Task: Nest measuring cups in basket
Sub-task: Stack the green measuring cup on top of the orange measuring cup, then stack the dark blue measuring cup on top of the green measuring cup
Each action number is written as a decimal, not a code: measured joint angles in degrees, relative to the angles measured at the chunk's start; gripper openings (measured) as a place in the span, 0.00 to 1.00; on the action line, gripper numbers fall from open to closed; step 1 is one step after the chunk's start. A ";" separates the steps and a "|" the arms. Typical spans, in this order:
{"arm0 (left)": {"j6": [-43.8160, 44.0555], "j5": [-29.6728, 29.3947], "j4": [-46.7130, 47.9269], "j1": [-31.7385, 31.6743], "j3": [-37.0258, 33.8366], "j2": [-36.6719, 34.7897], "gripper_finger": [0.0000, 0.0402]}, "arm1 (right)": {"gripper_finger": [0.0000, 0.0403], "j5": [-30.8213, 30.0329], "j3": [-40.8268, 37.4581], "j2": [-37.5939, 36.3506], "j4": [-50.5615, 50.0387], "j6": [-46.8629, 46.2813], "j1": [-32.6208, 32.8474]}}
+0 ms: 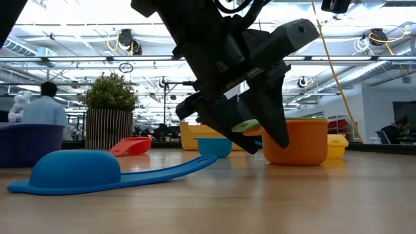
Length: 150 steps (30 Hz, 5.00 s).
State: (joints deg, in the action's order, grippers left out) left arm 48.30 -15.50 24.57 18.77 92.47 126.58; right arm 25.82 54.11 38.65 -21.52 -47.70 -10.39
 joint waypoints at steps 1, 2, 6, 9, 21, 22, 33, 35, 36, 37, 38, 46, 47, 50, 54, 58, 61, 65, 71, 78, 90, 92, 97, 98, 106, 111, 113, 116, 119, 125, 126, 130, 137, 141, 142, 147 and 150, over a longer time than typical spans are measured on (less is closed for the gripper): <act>-0.57 0.37 -0.01 -0.14 0.00 0.00 0.49 | 0.45 0.00 0.00 0.00 0.00 0.00 0.00; -1.03 0.57 -0.01 -0.24 0.00 0.00 0.47 | 0.45 0.00 0.00 0.00 0.00 0.00 0.00; -2.94 1.25 0.01 -0.54 0.00 -0.01 0.40 | 0.45 0.28 0.00 0.00 -0.02 -0.02 -0.02; -3.72 1.84 0.07 -0.54 0.00 -0.02 0.36 | 0.45 1.19 0.00 0.00 -0.03 0.00 0.00; -6.16 2.05 1.12 -0.54 0.00 -0.09 0.43 | 0.45 1.31 0.00 0.00 -0.18 0.22 0.00; -6.46 2.05 1.30 -0.54 0.00 -0.09 0.43 | 0.45 1.31 0.00 0.00 -0.20 0.22 0.00; -4.87 2.20 2.30 -0.71 0.00 -0.09 0.33 | 0.45 1.31 0.00 0.13 -0.20 0.66 -0.02; -3.99 2.20 2.32 -0.71 0.00 -0.09 0.40 | 0.45 1.29 0.00 0.20 -0.22 0.66 0.00; -3.29 2.22 2.35 -0.69 0.00 -0.09 0.44 | 0.45 1.29 0.00 0.28 -0.22 0.66 -0.02; -2.29 2.29 2.56 -0.69 0.00 -0.09 0.49 | 0.45 1.29 0.00 0.38 -0.22 0.66 -0.02; -1.24 2.90 3.14 -0.71 0.00 -0.28 0.54 | 0.45 1.29 0.00 0.45 -0.24 0.62 -0.02; 17.50 10.52 18.91 -0.71 0.00 -4.38 0.81 | 0.45 1.19 0.00 1.45 -4.39 2.06 -0.02; 19.05 11.71 21.42 -0.60 -0.02 -5.04 0.81 | 0.45 0.85 0.00 1.88 -5.00 2.53 -0.02; 21.28 12.85 26.21 0.47 -0.02 -7.04 0.79 | 0.45 -1.08 0.00 3.30 -5.29 1.68 -0.02; 22.99 12.93 28.89 2.49 -0.02 -8.37 0.71 | 0.45 -2.05 0.00 5.39 -4.15 -2.81 -0.02; 28.66 19.64 36.83 3.71 -0.01 -8.31 0.62 | 0.45 -7.33 0.00 6.35 -3.61 -9.83 0.00; 31.21 23.43 40.52 5.66 -0.04 -8.45 0.57 | 0.45 -12.43 0.00 6.95 -2.40 -13.54 0.42; 37.12 23.60 42.99 9.32 0.00 -9.87 0.54 | 0.45 -16.98 0.00 6.96 0.68 -15.65 1.67; 45.70 23.63 45.32 16.13 0.00 -10.49 0.53 | 0.45 -26.86 0.00 7.09 0.67 -20.87 7.05; 58.64 23.10 45.41 21.28 -0.02 -10.40 0.53 | 0.45 -31.77 0.00 9.24 0.70 -24.59 11.46; 73.45 13.71 49.12 22.84 -0.02 -10.40 0.58 | 0.45 -28.52 0.00 14.66 5.73 -25.70 14.77; 74.46 12.40 49.03 22.52 -0.02 -10.40 0.64 | 0.45 -28.52 0.00 14.75 6.38 -25.70 15.75; 77.33 9.14 49.22 21.25 -0.02 -10.40 0.81 | 0.45 -28.57 0.00 14.64 5.83 -25.39 17.09; 77.19 9.22 49.36 20.85 -0.03 -10.40 0.83 | 0.45 -28.55 0.00 14.61 5.68 -25.25 17.18; 78.47 15.35 48.24 17.29 -5.24 -10.38 0.90 | 0.45 -25.22 0.00 12.56 1.01 -22.26 16.82; 80.13 17.09 42.66 16.23 -7.61 -10.36 0.90 | 0.45 -22.64 0.00 10.35 -2.33 -20.41 15.97; 80.40 17.06 40.70 15.90 -8.48 -10.36 0.90 | 0.45 -22.56 0.00 9.42 -3.75 -19.96 15.48; 80.40 17.03 40.27 15.36 -10.10 -10.36 0.89 | 0.45 -22.56 0.00 8.32 -4.62 -18.81 14.63; 80.38 17.06 40.40 14.93 -11.81 -10.36 0.85 | 0.45 -22.55 0.00 7.48 -5.12 -17.81 14.01; 79.76 16.94 40.19 15.02 -12.92 -10.35 0.68 | 0.45 -21.84 0.00 6.60 -5.77 -17.11 13.37; 79.45 16.97 40.21 15.01 -12.92 -10.35 0.64 | 0.45 -21.27 0.00 6.58 -6.16 -17.14 13.33; 76.99 17.05 40.40 15.46 -12.76 -10.36 0.48 | 0.45 -21.00 0.00 6.56 -7.33 -17.11 13.33; 67.61 18.29 41.00 16.84 -12.74 -11.64 0.31 | 0.45 -21.09 0.00 6.56 -7.43 -18.45 13.35; 63.09 16.59 44.70 17.66 -12.74 -14.27 0.31 | 0.45 -21.44 0.00 6.69 -8.01 -22.65 13.35; 61.80 15.52 45.83 17.84 -12.72 -15.11 0.31 | 0.45 -21.46 0.00 6.85 -8.08 -24.13 13.35; 53.89 9.14 52.66 18.10 -12.70 -19.59 0.31 | 0.45 -21.46 0.00 8.56 -7.21 -30.06 13.38; 48.64 4.80 56.18 17.68 -12.69 -22.19 0.32 | 0.45 -21.63 0.00 10.37 -4.62 -30.91 13.73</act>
State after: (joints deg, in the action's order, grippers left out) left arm 96.94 -10.70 80.75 36.45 79.78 104.39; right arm 4.19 54.11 49.02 -26.14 -78.61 3.33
